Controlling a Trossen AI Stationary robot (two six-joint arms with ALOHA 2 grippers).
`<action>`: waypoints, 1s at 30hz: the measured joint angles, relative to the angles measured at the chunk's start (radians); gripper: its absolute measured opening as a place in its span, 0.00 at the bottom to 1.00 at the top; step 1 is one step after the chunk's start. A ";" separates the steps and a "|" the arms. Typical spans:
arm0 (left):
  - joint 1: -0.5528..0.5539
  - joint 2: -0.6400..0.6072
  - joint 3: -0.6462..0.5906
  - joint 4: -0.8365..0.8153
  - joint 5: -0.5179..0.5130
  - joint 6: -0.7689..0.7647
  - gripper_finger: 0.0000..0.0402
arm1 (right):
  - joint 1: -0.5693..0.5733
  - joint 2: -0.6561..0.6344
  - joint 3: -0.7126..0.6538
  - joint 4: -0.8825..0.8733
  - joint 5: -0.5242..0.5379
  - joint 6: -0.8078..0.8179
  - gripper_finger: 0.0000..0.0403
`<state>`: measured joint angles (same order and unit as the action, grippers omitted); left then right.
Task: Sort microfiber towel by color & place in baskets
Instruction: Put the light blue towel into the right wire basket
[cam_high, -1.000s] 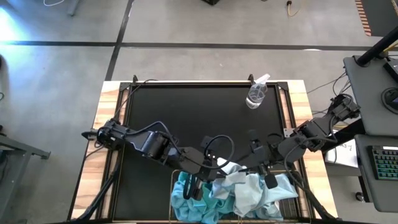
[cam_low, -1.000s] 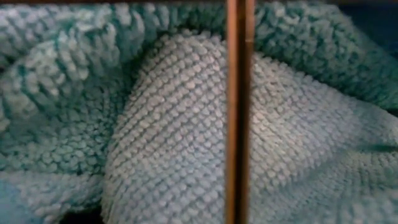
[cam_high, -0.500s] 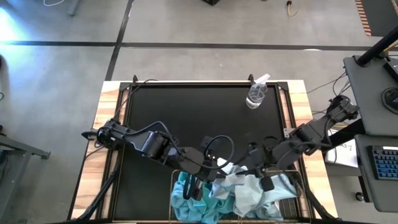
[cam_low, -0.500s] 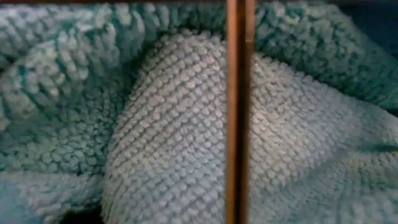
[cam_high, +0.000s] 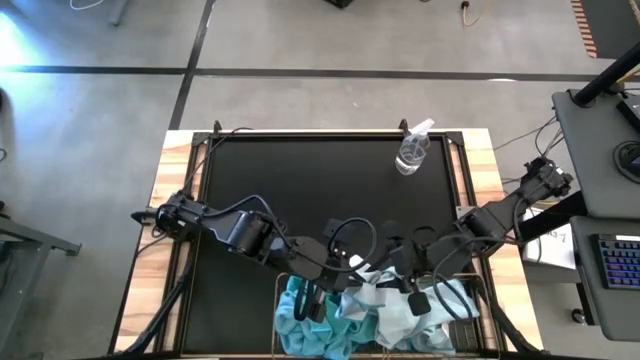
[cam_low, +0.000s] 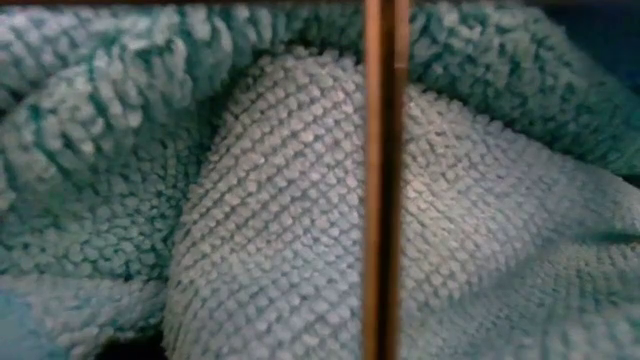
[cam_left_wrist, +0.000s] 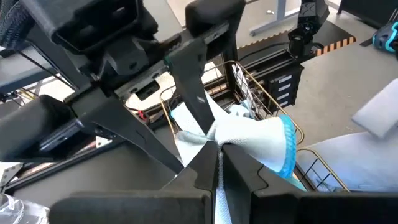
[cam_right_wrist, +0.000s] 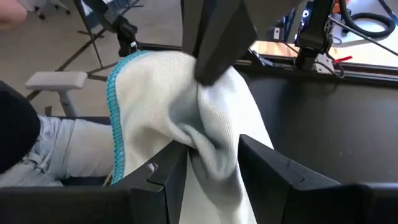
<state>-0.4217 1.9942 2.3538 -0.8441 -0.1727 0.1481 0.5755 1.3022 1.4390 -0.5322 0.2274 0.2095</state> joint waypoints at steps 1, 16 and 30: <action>0.000 0.000 0.000 0.001 0.000 0.000 0.00 | 0.000 0.005 0.006 0.000 0.000 0.000 0.33; 0.000 0.000 0.000 0.009 0.000 0.000 0.00 | 0.000 0.083 0.041 -0.016 -0.026 -0.001 0.17; 0.001 0.000 0.000 -0.018 -0.012 -0.034 0.00 | 0.000 0.076 0.041 -0.030 -0.022 -0.011 0.02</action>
<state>-0.4207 1.9942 2.3535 -0.8622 -0.1850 0.1142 0.5755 1.3781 1.4796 -0.5619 0.2050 0.1982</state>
